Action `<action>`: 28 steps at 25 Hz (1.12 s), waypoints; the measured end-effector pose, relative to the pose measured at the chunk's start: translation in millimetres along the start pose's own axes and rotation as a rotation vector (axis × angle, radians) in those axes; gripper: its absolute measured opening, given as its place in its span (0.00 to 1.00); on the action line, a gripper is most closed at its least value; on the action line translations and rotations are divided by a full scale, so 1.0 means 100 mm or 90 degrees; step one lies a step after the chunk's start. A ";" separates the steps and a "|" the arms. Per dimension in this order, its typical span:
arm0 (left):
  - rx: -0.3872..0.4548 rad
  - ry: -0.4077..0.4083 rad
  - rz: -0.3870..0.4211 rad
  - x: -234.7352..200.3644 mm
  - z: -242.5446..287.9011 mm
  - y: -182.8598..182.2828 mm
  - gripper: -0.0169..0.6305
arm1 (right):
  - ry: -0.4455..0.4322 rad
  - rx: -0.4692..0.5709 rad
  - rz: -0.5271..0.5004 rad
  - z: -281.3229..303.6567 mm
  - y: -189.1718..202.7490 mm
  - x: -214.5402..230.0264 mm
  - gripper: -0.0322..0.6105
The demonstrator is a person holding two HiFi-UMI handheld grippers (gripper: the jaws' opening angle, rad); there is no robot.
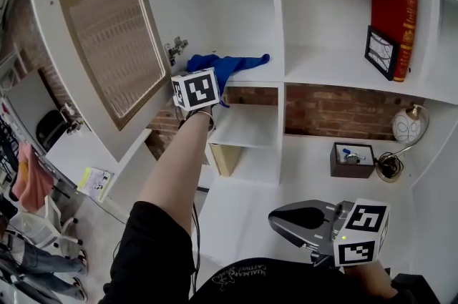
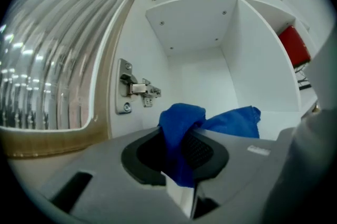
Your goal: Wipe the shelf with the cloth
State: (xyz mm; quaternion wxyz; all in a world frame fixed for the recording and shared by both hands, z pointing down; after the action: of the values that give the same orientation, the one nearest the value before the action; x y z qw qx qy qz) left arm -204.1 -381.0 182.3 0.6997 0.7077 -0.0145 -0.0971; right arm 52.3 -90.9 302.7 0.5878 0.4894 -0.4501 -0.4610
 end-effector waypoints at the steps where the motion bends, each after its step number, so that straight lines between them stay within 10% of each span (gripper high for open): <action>1: 0.001 0.007 0.020 0.05 0.02 0.02 0.12 | 0.003 0.002 0.003 -0.01 -0.01 0.01 0.06; 13: 0.013 0.116 0.096 0.70 -0.04 0.08 0.11 | 0.008 -0.003 -0.007 -0.03 -0.07 0.02 0.06; 28: -0.011 0.190 0.057 1.40 -0.17 0.19 0.11 | 0.039 0.032 0.033 -0.50 0.09 -0.03 0.06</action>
State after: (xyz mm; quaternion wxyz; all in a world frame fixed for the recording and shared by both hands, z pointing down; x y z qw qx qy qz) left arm -62.2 -386.7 184.8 0.7036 0.7070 0.0591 0.0407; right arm 101.9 -79.0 305.1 0.6004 0.5061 -0.4562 -0.4186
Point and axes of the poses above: the fingertips, and each gripper's own axes: z forward along the fingers, x to its right, y out of its underside, the point moved 6 cm from there along -z, backward along the fingers, and after that the axes turned 13 degrees about -z, right-handed, at the moved point
